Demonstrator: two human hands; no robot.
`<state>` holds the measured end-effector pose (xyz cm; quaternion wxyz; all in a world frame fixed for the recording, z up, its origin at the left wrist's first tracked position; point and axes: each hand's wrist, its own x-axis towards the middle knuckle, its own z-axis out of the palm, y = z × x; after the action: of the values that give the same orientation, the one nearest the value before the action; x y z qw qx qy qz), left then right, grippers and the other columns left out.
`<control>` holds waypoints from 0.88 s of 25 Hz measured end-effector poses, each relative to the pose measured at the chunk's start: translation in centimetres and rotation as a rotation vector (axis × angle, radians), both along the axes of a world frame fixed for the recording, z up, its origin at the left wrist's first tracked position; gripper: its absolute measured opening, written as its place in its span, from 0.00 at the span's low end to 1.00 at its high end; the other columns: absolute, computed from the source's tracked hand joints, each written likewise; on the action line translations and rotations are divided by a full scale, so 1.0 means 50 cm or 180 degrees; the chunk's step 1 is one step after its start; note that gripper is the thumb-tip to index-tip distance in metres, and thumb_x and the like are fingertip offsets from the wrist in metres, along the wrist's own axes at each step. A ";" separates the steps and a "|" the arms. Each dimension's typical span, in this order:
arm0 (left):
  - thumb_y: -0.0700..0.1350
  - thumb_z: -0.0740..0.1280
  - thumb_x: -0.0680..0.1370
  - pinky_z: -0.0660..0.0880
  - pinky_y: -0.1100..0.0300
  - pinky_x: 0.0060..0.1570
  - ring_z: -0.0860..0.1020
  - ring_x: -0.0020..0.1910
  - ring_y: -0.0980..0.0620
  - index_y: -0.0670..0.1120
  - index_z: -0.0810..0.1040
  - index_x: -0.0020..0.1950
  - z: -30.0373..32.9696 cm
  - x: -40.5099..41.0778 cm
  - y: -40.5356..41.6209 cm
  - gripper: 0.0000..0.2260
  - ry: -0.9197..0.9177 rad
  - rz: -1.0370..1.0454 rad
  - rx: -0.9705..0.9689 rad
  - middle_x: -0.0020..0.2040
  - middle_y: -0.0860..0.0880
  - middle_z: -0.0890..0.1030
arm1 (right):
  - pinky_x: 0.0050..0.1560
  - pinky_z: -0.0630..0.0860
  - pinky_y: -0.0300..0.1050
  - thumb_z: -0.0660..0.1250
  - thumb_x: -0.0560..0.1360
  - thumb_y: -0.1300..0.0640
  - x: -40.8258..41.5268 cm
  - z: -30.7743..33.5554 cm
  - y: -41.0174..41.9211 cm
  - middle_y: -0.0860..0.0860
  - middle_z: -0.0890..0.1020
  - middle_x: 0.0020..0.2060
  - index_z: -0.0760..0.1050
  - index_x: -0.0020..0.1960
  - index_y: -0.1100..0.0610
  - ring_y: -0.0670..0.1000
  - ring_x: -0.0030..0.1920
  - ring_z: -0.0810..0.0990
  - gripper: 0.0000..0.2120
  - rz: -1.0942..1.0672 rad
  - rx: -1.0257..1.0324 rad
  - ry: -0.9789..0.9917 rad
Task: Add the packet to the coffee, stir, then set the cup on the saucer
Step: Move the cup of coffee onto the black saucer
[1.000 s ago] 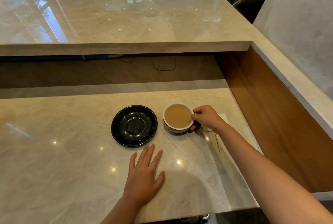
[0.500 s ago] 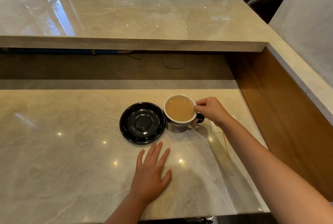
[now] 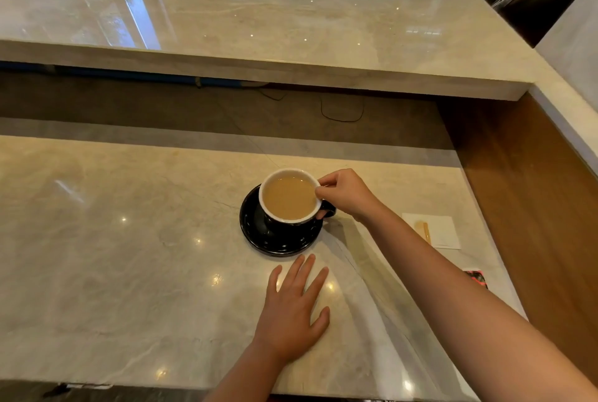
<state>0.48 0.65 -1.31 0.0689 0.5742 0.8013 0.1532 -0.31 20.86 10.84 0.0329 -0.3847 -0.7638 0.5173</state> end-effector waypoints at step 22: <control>0.58 0.56 0.76 0.47 0.44 0.65 0.51 0.72 0.50 0.52 0.61 0.72 0.001 0.002 0.000 0.26 -0.0044 0.0010 -0.0009 0.74 0.47 0.59 | 0.51 0.81 0.52 0.62 0.70 0.66 -0.012 -0.035 0.001 0.60 0.85 0.44 0.81 0.48 0.59 0.56 0.36 0.85 0.12 0.0411 -0.0135 -0.0132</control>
<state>0.57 0.66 -1.26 0.0751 0.5718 0.8019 0.1562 -0.89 20.89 9.09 -0.0245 -0.3459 -0.7764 0.5263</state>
